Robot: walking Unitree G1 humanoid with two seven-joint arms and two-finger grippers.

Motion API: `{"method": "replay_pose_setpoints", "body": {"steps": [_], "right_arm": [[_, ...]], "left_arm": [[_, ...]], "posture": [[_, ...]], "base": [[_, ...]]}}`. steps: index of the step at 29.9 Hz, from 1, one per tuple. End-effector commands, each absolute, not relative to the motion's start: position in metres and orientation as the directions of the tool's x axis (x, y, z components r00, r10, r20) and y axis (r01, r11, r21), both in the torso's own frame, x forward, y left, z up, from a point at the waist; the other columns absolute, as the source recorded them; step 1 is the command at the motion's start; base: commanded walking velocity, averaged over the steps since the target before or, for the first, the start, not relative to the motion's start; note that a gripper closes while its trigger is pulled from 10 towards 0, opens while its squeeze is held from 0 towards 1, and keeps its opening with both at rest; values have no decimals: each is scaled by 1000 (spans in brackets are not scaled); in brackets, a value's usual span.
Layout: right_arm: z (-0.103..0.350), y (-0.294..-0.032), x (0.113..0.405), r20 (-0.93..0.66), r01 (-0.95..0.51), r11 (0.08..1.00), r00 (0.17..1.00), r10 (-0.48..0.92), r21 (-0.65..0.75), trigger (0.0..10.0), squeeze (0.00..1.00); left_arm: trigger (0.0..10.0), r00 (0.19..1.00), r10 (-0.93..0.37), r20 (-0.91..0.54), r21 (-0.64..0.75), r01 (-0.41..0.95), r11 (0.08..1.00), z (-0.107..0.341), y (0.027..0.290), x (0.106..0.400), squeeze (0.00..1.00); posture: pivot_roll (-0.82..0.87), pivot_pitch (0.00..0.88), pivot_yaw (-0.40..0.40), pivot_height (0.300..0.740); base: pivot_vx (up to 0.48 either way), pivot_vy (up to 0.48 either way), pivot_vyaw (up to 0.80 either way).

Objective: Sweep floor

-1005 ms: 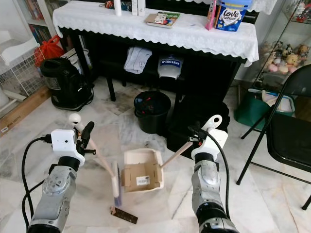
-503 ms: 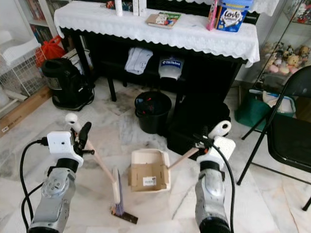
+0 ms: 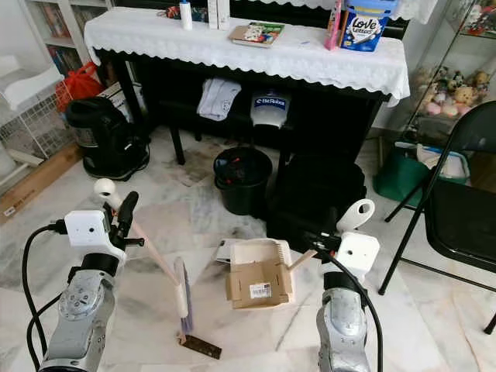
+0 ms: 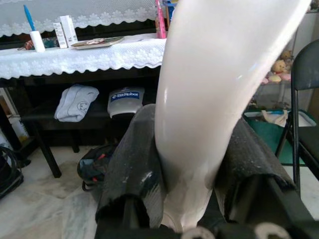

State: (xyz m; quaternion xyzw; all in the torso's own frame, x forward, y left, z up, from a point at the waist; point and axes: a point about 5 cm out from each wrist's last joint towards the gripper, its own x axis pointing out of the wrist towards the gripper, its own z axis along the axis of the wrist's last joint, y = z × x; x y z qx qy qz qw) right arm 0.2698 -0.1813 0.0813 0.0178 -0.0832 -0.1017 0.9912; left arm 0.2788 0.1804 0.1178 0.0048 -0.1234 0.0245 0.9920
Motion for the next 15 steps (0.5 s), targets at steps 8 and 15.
{"method": "replay_pose_setpoints", "body": {"steps": [8, 15], "right_arm": [[100, -178, 272, 227, 211, 976, 950, -216, 45, 10000, 0], [104, -181, 281, 227, 225, 973, 946, -229, 45, 10000, 0]], "left_arm": [[10000, 955, 49, 294, 27, -59, 998, 126, 190, 276, 0], [10000, 958, 48, 282, 24, -57, 998, 127, 193, 287, 0]], "posture": [[27, 0, 46, 740], [26, 0, 57, 740]], "base": [[0, 0, 0], [0, 0, 624]]}}
